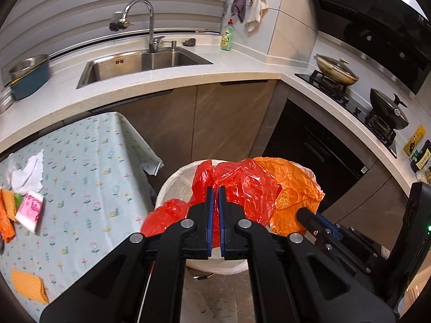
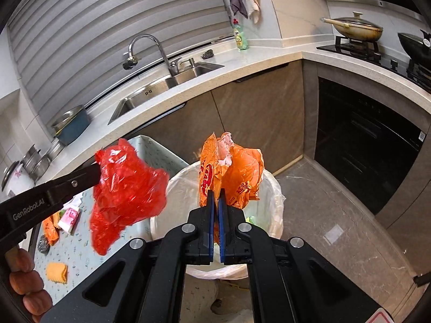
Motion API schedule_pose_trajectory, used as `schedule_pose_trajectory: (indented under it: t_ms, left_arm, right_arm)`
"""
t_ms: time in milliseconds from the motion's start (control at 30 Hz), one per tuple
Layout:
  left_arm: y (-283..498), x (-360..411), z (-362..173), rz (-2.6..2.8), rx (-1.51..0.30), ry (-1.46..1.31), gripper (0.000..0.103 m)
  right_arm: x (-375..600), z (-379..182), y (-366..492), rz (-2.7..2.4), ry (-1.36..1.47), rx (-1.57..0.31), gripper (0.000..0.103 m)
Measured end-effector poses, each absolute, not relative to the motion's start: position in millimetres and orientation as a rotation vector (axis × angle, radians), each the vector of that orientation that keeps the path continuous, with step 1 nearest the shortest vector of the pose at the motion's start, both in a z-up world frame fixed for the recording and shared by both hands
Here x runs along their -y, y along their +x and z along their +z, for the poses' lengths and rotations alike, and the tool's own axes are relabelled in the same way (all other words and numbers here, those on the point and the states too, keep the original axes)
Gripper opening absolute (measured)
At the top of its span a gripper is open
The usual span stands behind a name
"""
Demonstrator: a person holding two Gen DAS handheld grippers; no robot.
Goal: Collect trash
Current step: 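Carry both bags over the bin and open both tools to drop them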
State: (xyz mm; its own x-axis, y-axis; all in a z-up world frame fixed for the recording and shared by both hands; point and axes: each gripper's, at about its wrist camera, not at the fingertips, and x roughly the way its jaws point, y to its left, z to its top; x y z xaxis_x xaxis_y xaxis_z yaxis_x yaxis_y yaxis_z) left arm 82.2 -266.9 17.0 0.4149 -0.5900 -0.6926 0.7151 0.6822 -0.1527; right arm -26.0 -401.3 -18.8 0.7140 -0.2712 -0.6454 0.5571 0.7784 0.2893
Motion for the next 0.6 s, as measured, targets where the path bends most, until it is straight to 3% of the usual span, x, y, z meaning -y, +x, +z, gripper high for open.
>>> schedule_pose_trajectory:
  t_ms: [100, 167, 367, 600]
  left_arm:
    - [84.3, 277.3, 15.1, -0.83, -0.774, 0.189, 0.008]
    - [85.6, 281.6, 14.5, -0.822, -0.759, 0.195, 0.023]
    - [93.4, 273.6, 12.1, -0.783, -0.757, 0.195, 0.037]
    - [104.8, 252.2, 11.8, -0.72, -0.747, 0.185, 0.043]
  right_arm:
    - [405.2, -21.1, -27.3, -0.488, 0.501, -0.623, 0.003]
    - [407.4, -22.1, -26.4, -0.49, 0.502, -0.626, 0.003]
    - [409.8, -28.0, -17.2, -0.482, 0.504, -0.641, 0.003]
    - [401.6, -28.7, -0.7, -0.453, 0.484, -0.656, 0.004]
